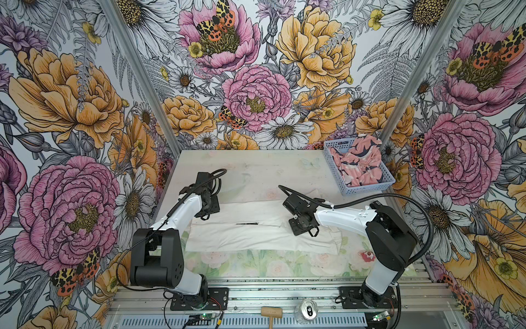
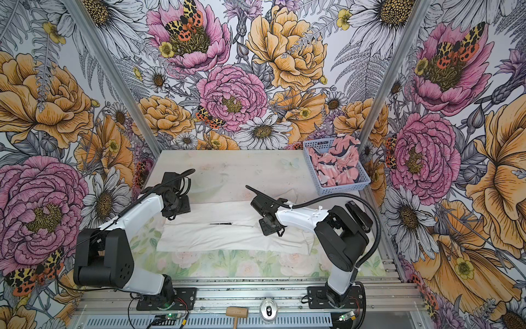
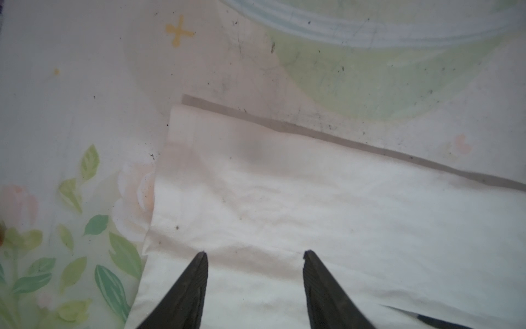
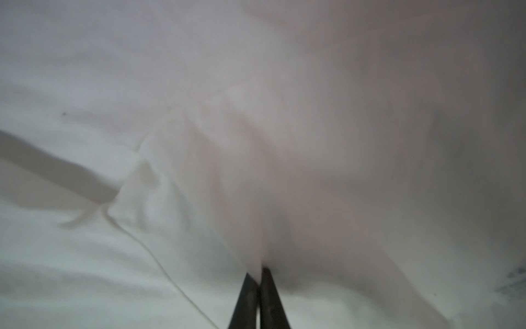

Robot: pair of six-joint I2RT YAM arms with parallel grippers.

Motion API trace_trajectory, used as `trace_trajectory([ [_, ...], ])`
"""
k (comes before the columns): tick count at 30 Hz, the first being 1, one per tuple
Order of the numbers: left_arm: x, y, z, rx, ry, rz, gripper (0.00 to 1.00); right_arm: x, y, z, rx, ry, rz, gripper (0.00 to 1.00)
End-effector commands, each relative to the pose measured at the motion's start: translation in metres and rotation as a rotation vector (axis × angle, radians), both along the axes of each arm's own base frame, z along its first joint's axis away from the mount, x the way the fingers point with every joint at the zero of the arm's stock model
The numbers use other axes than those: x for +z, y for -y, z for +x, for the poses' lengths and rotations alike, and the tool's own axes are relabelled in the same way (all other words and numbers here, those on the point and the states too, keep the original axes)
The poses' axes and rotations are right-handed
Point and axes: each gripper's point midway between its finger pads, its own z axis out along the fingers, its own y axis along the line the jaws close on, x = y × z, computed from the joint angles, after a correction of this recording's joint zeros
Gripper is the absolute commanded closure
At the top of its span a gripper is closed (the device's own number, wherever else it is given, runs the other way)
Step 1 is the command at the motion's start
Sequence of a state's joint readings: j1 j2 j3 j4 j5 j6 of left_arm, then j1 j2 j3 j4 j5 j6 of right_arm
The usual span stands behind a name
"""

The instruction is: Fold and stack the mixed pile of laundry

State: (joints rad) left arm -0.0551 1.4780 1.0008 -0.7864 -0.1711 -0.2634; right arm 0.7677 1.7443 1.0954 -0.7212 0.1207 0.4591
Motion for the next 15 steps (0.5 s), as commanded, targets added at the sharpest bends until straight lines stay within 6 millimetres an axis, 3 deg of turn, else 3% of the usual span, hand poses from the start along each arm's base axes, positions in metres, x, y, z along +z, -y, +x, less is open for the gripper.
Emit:
trace_trajectory([
  [1, 0.010, -0.002, 0.000, 0.017, 0.036, -0.006, 0.44, 0.011, -0.003, 0.000, 0.019, 0.017, 0.014, 0.98],
  [10, 0.010, -0.003, -0.002, 0.014, 0.032, -0.004, 0.44, 0.039, -0.012, -0.021, 0.046, -0.040, 0.130, 1.00],
  [15, 0.007, -0.002, -0.002, 0.012, 0.024, -0.007, 0.44, 0.043, -0.019, -0.032, 0.077, -0.090, 0.173, 1.00],
])
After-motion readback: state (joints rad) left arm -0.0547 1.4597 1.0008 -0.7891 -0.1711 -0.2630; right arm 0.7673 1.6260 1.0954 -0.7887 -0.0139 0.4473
